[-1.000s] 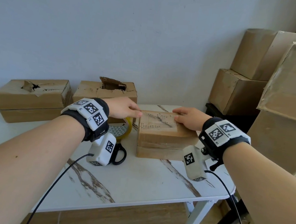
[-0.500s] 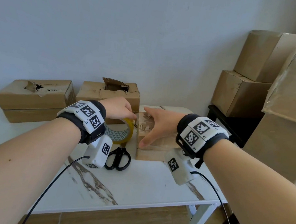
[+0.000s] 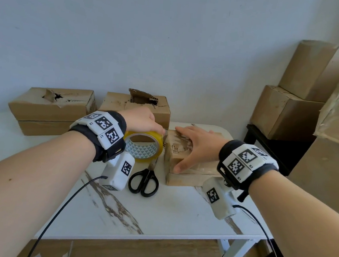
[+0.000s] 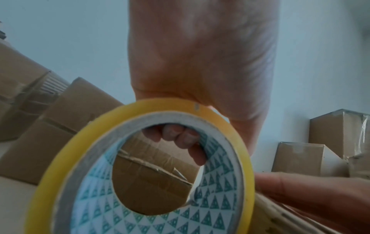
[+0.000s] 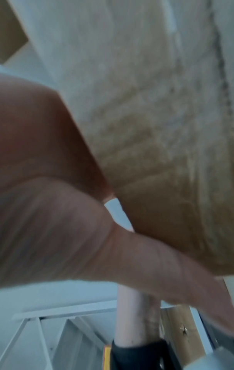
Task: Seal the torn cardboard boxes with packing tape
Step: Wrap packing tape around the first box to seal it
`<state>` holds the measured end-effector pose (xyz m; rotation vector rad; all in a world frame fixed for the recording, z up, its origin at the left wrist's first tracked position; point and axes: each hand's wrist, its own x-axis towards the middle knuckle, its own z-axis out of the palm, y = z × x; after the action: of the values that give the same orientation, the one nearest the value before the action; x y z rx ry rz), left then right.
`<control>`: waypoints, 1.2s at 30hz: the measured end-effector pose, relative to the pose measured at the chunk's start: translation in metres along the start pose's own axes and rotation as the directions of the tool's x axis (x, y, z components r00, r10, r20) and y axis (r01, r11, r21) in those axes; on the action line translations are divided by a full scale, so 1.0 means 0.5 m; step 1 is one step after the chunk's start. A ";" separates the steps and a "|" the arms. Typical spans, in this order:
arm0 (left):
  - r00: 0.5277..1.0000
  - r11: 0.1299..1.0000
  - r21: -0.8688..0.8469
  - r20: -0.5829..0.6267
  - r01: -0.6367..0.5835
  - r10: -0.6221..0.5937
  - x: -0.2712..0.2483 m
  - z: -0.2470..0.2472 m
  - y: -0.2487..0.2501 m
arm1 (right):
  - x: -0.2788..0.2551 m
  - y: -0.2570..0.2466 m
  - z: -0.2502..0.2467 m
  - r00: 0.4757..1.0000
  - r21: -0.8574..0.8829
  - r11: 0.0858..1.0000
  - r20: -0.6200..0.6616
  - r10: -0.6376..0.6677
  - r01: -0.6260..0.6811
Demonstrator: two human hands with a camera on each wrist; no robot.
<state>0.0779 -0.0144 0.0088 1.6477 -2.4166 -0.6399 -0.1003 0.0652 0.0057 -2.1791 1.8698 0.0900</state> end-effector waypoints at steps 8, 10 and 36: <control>0.999 0.999 -0.015 -0.012 -0.035 0.035 -0.006 -0.012 0.020 | -0.001 -0.032 0.001 1.000 -0.057 0.998 0.003 -0.020 0.020; 1.000 0.999 -0.032 -0.015 -0.012 0.012 -0.012 -0.019 0.021 | 0.002 -0.034 -0.002 0.999 -0.008 0.999 -0.027 -0.036 0.036; 0.966 0.848 -0.527 -0.245 -0.060 -0.084 -0.058 -0.145 0.101 | -0.004 0.040 -0.058 0.972 0.686 0.705 -0.233 -0.021 0.180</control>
<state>0.0720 0.0086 0.0988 1.4024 -1.8213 -0.9286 -0.1240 0.0576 0.0306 -1.7605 1.4979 -0.7861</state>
